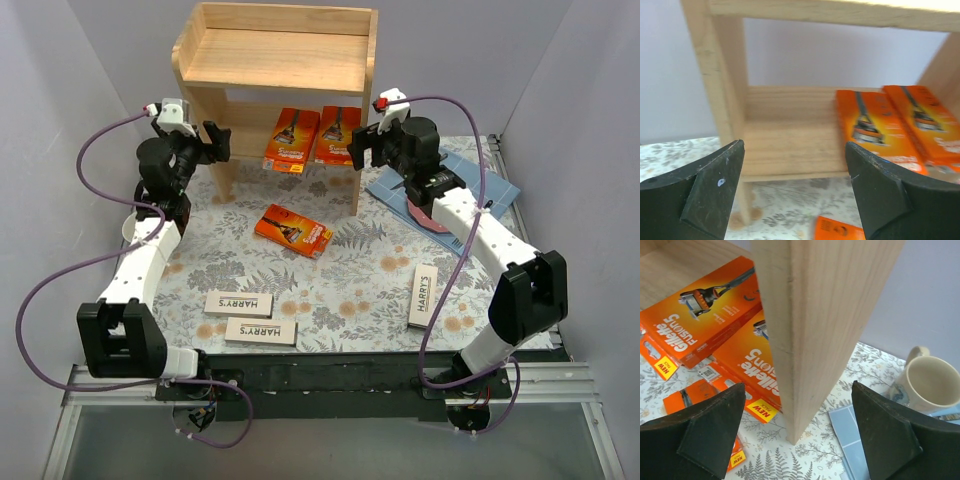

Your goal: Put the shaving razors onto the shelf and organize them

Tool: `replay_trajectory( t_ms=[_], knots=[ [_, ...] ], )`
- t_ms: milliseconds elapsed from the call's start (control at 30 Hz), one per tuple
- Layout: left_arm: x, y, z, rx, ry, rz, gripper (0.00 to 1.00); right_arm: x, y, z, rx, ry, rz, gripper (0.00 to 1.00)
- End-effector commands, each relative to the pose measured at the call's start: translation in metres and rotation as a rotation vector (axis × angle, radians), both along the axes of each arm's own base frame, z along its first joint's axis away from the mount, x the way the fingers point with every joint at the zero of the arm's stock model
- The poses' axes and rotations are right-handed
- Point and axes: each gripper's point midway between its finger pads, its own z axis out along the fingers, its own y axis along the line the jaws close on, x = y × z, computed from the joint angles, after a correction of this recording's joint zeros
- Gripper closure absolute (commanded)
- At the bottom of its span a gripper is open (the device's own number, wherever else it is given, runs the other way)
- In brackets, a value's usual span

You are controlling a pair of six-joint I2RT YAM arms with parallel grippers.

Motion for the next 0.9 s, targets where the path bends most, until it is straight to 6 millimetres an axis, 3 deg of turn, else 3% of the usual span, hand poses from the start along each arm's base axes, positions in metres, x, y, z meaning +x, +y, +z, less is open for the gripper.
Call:
replay_trajectory(
  t_ms=[0,67,100,167,200,400,467,633,733,800,867],
  knots=[
    [0.028,0.029,0.001,0.062,-0.045,0.144,0.19,0.005,0.013,0.029,0.062,-0.076,0.053,0.04],
    [0.04,0.03,0.009,0.065,-0.082,0.149,0.19,0.009,0.015,0.028,0.065,-0.082,0.049,0.02],
    [0.052,0.033,-0.002,0.069,-0.063,0.158,0.21,0.013,0.014,0.029,0.065,-0.087,0.028,0.03],
    [0.063,0.037,0.007,0.061,-0.101,0.174,0.23,0.019,0.016,0.028,0.064,-0.099,0.001,0.03],
    [0.072,0.039,-0.001,0.065,-0.094,0.185,0.27,0.021,0.015,0.028,0.059,-0.108,-0.016,0.03],
    [0.084,0.033,-0.002,0.094,-0.124,0.15,0.47,0.03,0.022,0.019,0.033,-0.128,-0.045,0.08],
    [0.081,0.032,-0.001,0.092,-0.124,0.144,0.47,0.03,0.023,0.02,0.035,-0.128,-0.046,0.08],
    [0.069,0.048,-0.012,0.129,-0.119,0.229,0.25,0.026,0.022,0.031,0.039,-0.156,-0.067,0.07],
    [0.075,0.055,-0.02,0.164,-0.109,0.264,0.22,0.031,0.019,0.028,0.021,-0.17,-0.112,0.07],
    [0.085,0.072,-0.028,0.163,-0.094,0.29,0.21,0.036,0.017,0.024,0.012,-0.17,-0.139,0.07],
    [0.094,0.073,-0.017,0.149,-0.122,0.286,0.27,0.039,0.015,0.025,0.003,-0.177,-0.155,0.1]
  ],
)
